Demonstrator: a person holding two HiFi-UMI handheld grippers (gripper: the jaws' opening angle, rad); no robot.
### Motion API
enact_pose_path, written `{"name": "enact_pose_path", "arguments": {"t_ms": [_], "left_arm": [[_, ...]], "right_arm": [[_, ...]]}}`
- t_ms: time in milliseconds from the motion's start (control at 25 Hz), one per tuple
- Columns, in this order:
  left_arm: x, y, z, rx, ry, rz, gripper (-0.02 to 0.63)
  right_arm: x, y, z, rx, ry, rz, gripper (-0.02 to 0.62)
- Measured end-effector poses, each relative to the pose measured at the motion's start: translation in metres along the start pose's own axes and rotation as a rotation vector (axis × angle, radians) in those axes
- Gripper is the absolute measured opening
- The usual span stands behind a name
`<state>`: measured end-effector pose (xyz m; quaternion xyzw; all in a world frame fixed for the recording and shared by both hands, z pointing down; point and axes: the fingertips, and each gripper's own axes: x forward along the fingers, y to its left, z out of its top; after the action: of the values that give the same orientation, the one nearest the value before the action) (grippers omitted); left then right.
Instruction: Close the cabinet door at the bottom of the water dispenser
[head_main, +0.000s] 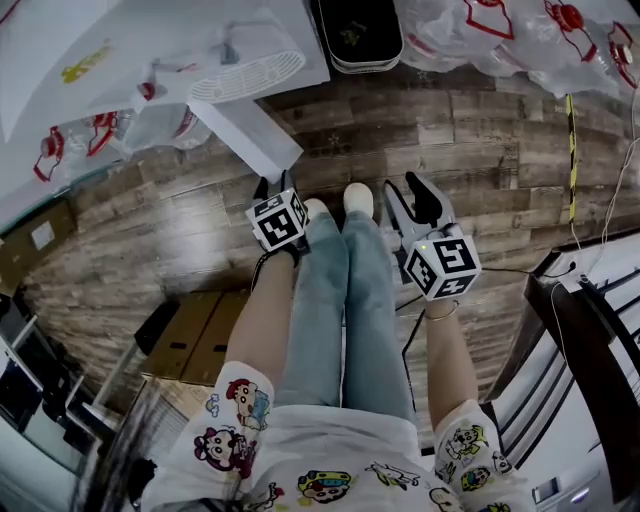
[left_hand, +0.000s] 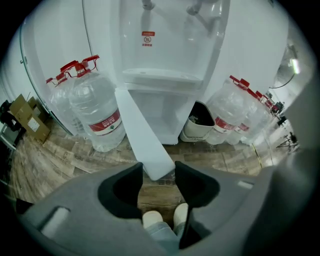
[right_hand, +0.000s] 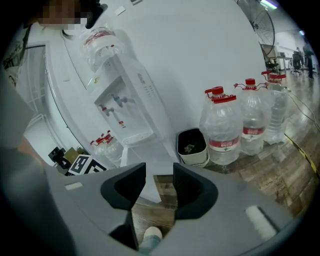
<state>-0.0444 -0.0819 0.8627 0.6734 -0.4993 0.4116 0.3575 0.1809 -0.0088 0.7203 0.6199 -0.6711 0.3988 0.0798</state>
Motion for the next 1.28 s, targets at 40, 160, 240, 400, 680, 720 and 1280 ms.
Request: {"name": "enact_pose_path", "arguments": {"t_ms": [40,160,240,400,680,720,1280], "left_arm": [[0.001,-0.005,0.002,-0.004,0.000,-0.004,0.202],[0.004,-0.018,0.009,-0.009,0.001,-0.020,0.204],[0.007,-0.028,0.013,-0.005,0.002,-0.034,0.205],[0.013,-0.048,0.023,0.037,0.008,-0.063,0.186],[0.027,-0.074,0.047,0.141,0.005,-0.107,0.146],[0.029,-0.077,0.051,0.150,0.005,-0.112,0.143],[0.059,-0.114,0.100,0.279,0.009,-0.167,0.132]], "right_arm": [[0.000,-0.003,0.001,0.005,0.001,-0.004,0.166],[0.004,-0.009,0.005,0.014,0.004,-0.011,0.166],[0.006,-0.014,0.009,0.016,0.003,-0.016,0.164],[0.011,-0.025,0.017,0.017,0.000,-0.032,0.164],[0.017,-0.041,0.022,0.043,-0.006,-0.059,0.164],[0.018,-0.043,0.022,0.049,-0.007,-0.064,0.164],[0.029,-0.073,0.026,0.133,-0.021,-0.136,0.163]]}}
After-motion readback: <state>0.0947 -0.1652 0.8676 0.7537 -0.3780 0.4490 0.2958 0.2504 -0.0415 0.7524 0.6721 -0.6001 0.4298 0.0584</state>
